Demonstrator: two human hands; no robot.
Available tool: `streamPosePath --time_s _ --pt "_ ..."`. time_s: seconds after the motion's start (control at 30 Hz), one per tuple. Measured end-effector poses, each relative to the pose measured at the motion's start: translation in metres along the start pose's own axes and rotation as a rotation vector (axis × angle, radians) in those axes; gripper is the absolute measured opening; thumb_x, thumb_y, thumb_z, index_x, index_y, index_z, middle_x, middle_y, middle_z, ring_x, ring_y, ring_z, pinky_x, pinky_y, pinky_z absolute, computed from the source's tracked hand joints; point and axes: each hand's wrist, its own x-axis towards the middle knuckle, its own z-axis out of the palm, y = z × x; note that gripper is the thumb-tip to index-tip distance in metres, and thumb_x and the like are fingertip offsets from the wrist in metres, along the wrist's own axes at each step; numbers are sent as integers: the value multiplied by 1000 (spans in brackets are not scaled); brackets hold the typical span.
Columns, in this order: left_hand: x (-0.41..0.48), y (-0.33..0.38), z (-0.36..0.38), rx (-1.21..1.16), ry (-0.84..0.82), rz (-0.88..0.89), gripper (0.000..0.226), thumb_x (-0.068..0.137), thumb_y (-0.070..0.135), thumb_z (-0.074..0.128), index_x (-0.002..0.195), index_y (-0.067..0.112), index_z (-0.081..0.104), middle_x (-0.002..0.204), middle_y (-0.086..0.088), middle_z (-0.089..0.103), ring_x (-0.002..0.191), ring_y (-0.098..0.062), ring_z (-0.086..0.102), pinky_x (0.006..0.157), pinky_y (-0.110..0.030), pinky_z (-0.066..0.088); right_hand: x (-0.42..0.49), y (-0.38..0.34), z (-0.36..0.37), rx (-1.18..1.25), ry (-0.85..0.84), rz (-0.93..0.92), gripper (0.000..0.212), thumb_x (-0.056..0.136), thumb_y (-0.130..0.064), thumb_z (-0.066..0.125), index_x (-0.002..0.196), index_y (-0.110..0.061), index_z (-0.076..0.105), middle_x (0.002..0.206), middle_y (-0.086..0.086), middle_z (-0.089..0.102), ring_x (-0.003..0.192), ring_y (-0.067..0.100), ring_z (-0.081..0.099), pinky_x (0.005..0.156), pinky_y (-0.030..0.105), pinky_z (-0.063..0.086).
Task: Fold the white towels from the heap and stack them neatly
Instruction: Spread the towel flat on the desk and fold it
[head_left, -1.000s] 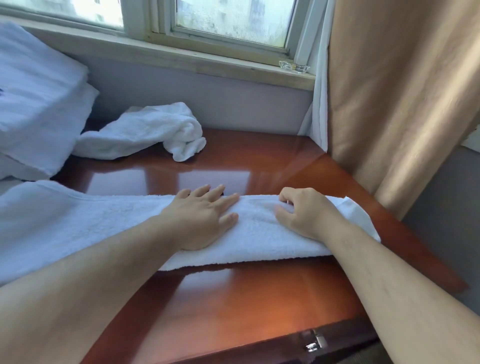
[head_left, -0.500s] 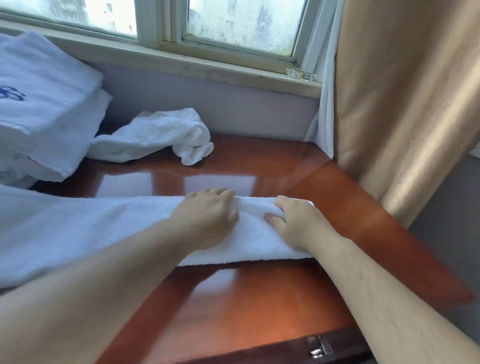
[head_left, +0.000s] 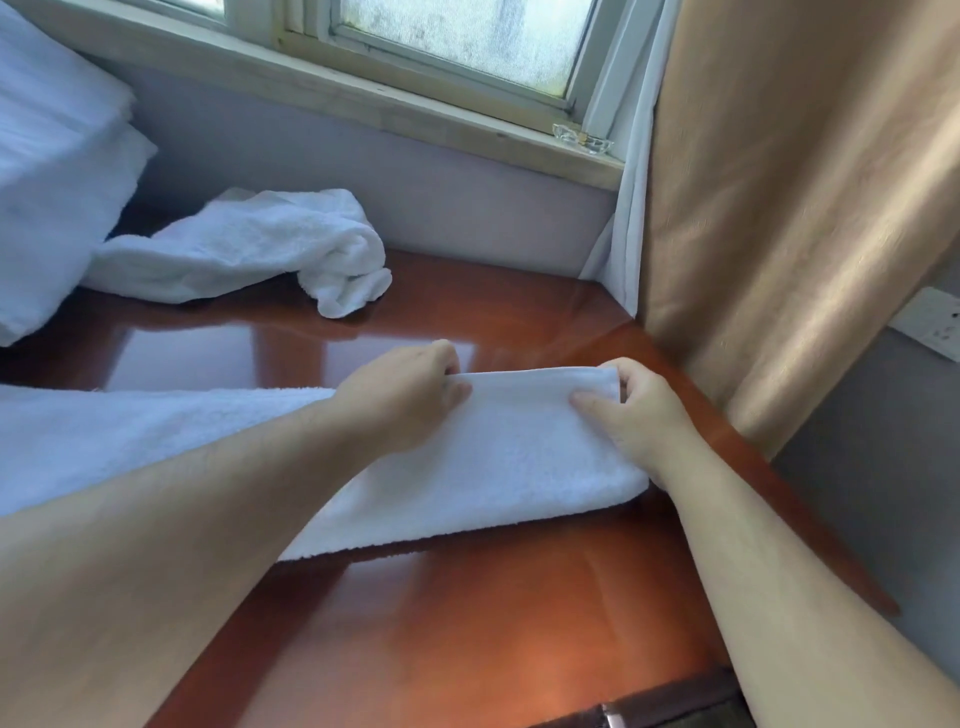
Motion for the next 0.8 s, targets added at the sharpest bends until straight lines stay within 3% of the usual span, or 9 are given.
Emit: streamPosePath --time_s 0.07,0.2,0.33,0.43,0.5,0.6,0.67,0.73,0.8 --pt "5 1 2 6 2 -4 21 100 44 46 97 24 50 87 7 50 87 -20 49 64 -34 35 7 1 1 21 29 44 12 86 -35 76 89 -29 67 83 -7 74 76 13 71 63 30 56" --pt "5 -1 14 65 31 33 22 101 44 45 98 23 50 101 5 54 97 -20 47 75 -37 40 16 6 8 -277 73 76 23 85 -44 73 81 -23 64 78 -2 68 72 18 63 58 32 49" --pt "6 -4 22 33 116 53 21 98 44 49 95 23 52 98 6 55 96 -19 48 75 -36 41 11 -1 14 -639 198 155 36 86 -58 66 88 -24 57 87 -6 63 83 18 60 73 38 48" --pt "6 -2 22 -32 173 67 16 96 40 56 89 25 53 89 11 54 91 -18 48 68 -34 37 2 -19 21 -786 403 -70 14 91 -33 63 101 -24 63 104 1 62 102 28 54 87 41 40" --pt "4 1 19 -83 205 73 12 94 36 59 88 27 57 84 13 53 89 -17 49 64 -32 35 -8 -34 35 -595 316 -240 15 90 -21 59 102 -22 68 105 3 64 103 28 55 88 40 43" --pt "-4 -3 5 -41 258 97 10 97 29 53 96 28 63 94 11 59 94 -19 51 73 -32 38 -21 -40 67 -429 -27 -244 35 99 -35 50 130 -24 63 135 0 59 127 23 49 107 38 36" --pt "-16 -12 -8 59 244 104 16 98 25 49 106 30 62 106 10 59 101 -18 47 80 -33 38 -21 -35 79 -526 -207 -139 53 102 -49 34 152 -31 40 162 -4 32 150 21 22 119 40 18" --pt "-35 -25 -19 140 168 94 22 99 26 48 114 35 59 117 12 56 111 -17 44 87 -33 35 -14 -26 77 -621 -271 -106 58 102 -52 23 158 -36 23 168 -7 12 155 19 4 122 43 7" --pt "-55 -36 -26 233 89 105 27 99 31 45 122 41 56 128 16 52 117 -14 40 91 -33 32 -7 -17 66 -654 -294 -80 57 103 -50 19 158 -38 19 168 -9 8 155 19 -1 122 45 4"
